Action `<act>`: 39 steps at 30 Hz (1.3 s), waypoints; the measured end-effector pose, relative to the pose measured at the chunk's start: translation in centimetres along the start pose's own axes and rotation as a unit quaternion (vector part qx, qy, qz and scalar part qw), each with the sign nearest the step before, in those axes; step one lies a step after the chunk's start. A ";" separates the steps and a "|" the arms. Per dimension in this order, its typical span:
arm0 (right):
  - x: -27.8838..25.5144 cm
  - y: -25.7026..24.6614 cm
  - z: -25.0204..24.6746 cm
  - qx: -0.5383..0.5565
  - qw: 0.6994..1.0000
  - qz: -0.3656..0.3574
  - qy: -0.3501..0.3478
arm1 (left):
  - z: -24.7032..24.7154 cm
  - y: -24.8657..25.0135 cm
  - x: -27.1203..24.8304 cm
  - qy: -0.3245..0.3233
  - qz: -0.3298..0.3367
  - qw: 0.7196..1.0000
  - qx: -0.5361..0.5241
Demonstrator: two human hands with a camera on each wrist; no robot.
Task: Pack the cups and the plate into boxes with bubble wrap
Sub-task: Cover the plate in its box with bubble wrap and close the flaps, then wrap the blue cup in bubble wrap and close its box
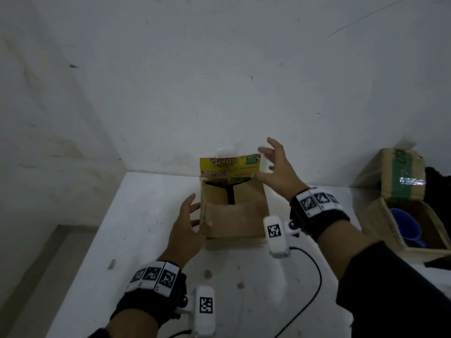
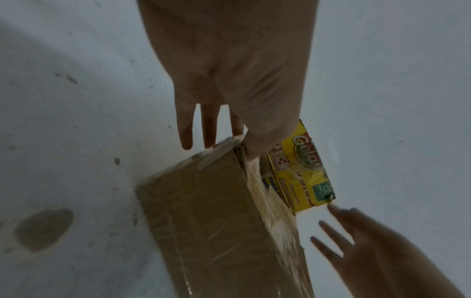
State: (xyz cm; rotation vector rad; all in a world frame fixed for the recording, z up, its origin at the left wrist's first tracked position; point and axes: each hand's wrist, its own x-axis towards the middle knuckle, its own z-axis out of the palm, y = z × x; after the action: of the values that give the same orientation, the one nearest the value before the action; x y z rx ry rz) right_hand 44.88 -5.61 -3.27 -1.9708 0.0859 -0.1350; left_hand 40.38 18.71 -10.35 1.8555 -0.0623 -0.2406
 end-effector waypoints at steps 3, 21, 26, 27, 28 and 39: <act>0.4 -0.4 0.2 -0.007 1.000 -0.019 -0.013 | 0.0 -0.3 -0.3 0.002 0.012 1.000 0.004; -8.4 4.0 5.9 -0.595 0.747 -0.259 -0.141 | 0.7 -0.9 -0.1 0.025 0.091 0.990 0.104; -9.2 3.5 6.9 -0.574 0.767 -0.262 -0.119 | 0.6 -0.7 -0.3 0.024 0.093 0.990 0.107; -9.3 3.4 7.1 -0.576 0.767 -0.255 -0.119 | 0.6 -0.7 -0.3 0.024 0.096 0.989 0.107; -9.4 3.3 7.3 -0.577 0.769 -0.249 -0.119 | 0.6 -0.6 -0.3 0.024 0.098 0.989 0.106; -9.8 3.3 7.8 -0.554 0.799 -0.213 -0.097 | 0.7 -0.5 -0.3 0.019 0.108 0.986 0.125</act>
State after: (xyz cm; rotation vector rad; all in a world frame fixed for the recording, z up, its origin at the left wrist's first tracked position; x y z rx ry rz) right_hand 36.19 1.47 -9.86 -3.1493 -0.5442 -0.1963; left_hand 39.90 18.29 -10.97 2.0823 -0.2780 -0.0474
